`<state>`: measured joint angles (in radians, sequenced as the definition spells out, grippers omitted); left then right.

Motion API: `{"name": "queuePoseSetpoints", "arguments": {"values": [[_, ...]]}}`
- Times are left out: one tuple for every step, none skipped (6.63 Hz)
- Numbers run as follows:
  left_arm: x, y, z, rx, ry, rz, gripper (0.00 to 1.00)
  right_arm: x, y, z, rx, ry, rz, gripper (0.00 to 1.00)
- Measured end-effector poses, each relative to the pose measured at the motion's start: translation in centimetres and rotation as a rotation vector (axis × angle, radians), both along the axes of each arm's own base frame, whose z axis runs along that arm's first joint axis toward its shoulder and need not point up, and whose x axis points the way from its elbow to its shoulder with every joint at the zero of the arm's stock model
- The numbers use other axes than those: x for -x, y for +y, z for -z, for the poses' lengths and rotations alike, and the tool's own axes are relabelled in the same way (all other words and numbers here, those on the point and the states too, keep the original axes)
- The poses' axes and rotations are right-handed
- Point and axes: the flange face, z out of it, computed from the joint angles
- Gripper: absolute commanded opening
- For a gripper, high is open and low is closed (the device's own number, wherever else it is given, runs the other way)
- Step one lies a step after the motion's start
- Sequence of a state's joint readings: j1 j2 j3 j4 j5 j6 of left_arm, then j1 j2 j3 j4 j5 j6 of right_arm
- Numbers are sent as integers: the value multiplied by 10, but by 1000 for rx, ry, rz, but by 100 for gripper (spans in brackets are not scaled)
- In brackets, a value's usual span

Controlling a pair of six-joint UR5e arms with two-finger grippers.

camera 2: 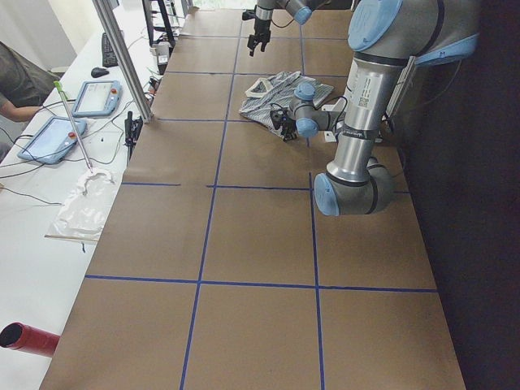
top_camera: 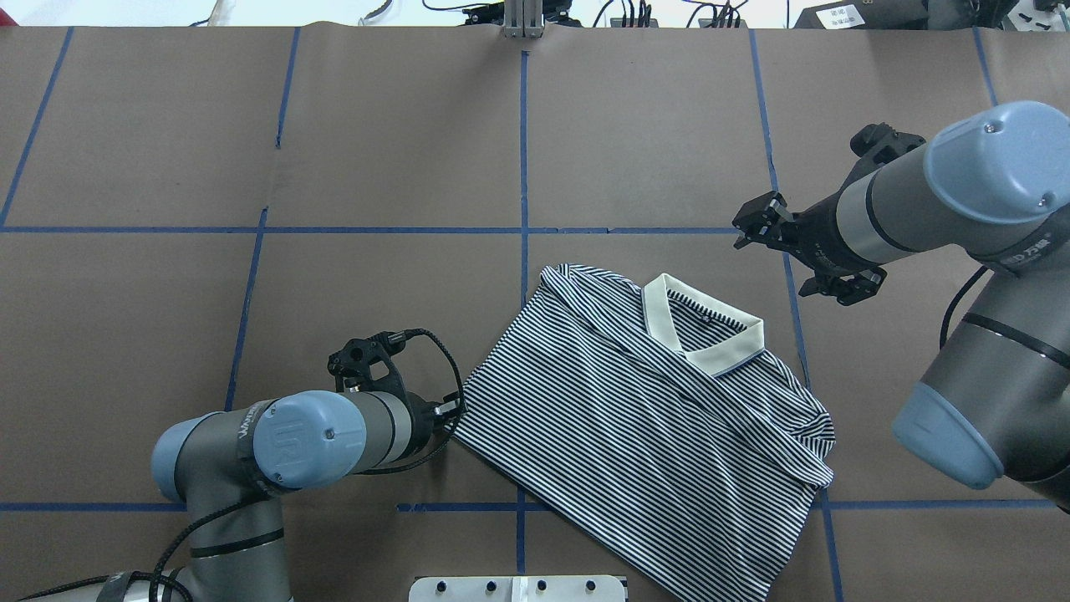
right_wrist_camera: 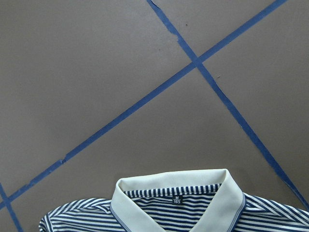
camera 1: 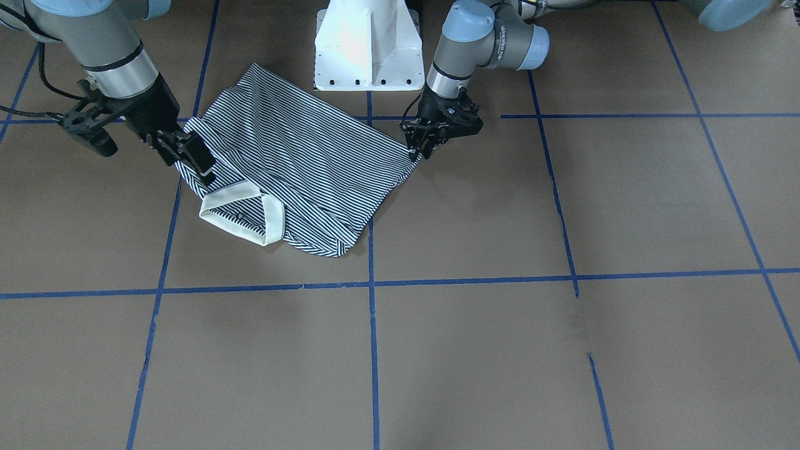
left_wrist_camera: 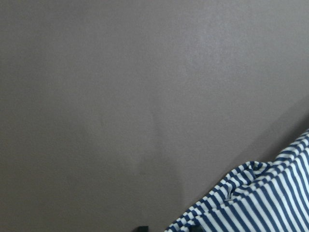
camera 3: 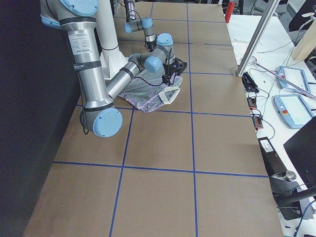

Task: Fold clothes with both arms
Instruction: 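Release the shirt with the right gripper while the left gripper approaches it, then push the shirt's side with the left gripper to straighten it square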

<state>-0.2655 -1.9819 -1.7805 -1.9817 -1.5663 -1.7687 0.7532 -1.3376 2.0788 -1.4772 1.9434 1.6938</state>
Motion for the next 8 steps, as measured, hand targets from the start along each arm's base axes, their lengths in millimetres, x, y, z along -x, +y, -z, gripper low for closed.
{"name": "queuePoseSetpoints", "arguments": {"values": [[1,0,1,1,-6,1,0,0,0,0,0,-1,0,100],[5,0,7,4,-16,0,0,0,0,0,1,-1,-1,100],[13,2,16,4,-32,-3,0,0,0,0,2,-1,-1,100],[22,1,23,-6,-47,-7,0,0,0,0,3,-1,-1,100],[31,-10,26,-38,-65,-8,0,0,0,0,3,-1,-1,100],[47,-37,26,-97,-90,0,0,0,0,0,3,-1,-3,100],[67,-77,27,-166,-121,24,0,1,0,0,5,-2,-4,100],[86,-137,30,-230,-162,72,0,1,1,0,4,-2,-2,100]]}}
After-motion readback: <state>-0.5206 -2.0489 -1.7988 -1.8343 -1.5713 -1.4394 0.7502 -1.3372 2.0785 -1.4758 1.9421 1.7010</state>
